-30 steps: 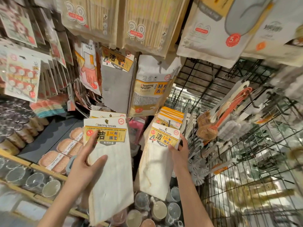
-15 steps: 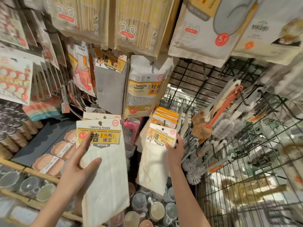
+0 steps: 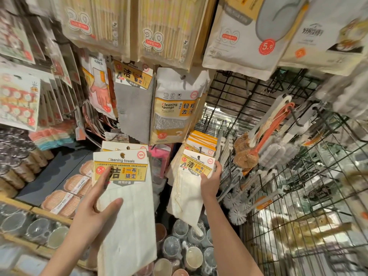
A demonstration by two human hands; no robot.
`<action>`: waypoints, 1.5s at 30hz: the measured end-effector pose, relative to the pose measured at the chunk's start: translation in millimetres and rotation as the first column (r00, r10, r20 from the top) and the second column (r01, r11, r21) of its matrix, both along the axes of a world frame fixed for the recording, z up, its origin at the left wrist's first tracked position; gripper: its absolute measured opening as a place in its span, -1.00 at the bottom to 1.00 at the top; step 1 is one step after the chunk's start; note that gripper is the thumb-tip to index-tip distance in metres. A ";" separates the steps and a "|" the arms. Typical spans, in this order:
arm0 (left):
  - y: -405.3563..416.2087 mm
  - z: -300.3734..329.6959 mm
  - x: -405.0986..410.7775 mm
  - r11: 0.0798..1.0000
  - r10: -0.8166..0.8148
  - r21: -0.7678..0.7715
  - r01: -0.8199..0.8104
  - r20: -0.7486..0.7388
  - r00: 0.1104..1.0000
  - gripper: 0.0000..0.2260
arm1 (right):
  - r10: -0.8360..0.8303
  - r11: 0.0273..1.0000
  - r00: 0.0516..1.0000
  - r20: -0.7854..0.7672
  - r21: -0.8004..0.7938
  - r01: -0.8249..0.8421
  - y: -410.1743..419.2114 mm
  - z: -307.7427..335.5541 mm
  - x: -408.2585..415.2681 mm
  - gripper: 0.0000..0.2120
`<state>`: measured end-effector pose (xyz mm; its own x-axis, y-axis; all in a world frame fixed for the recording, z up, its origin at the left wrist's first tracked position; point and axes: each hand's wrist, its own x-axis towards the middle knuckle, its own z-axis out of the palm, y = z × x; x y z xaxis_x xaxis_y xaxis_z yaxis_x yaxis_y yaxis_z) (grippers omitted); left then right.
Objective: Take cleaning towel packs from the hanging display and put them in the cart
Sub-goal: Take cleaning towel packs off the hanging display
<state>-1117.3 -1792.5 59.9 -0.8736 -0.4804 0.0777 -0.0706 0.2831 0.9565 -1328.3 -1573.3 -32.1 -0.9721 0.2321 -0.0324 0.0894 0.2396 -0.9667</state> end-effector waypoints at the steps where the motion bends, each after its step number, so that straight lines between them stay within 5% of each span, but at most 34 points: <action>1: 0.2 0.6 0.3 1.000 -0.001 -0.004 0.001 -0.003 1.000 -0.18 | 0.009 1.000 1.000 -0.009 0.007 -0.009 -1.0 0.9 -2.3 -0.40; 8: 3.7 3.9 3.8 0.998 0.025 0.060 -0.026 0.017 1.000 -0.31 | -0.016 1.000 1.000 -0.003 -0.012 0.016 -0.5 -4.7 1.9 -0.40; 14: 6.8 0.7 5.1 0.997 0.012 0.070 -0.012 0.006 1.000 -0.26 | 0.086 0.980 0.996 0.006 -0.179 -0.083 0.0 -1.3 -0.2 -0.67; 24: 5.7 -0.6 2.7 0.998 0.028 0.054 -0.028 0.003 1.000 -0.23 | 0.376 0.880 0.898 0.230 -0.392 -0.268 -5.7 17.8 -29.2 -0.34; 39: 0.7 -2.7 -11.6 0.996 -0.010 0.089 0.013 -0.032 0.999 -0.34 | 0.398 0.889 0.882 0.253 -0.346 -0.302 -6.1 28.1 -44.9 -0.24; 45: 6.3 -1.6 -15.2 0.993 -0.020 0.118 0.027 -0.057 0.998 -0.32 | 0.322 0.916 0.938 0.132 -0.292 -0.273 3.1 40.1 -25.1 -0.32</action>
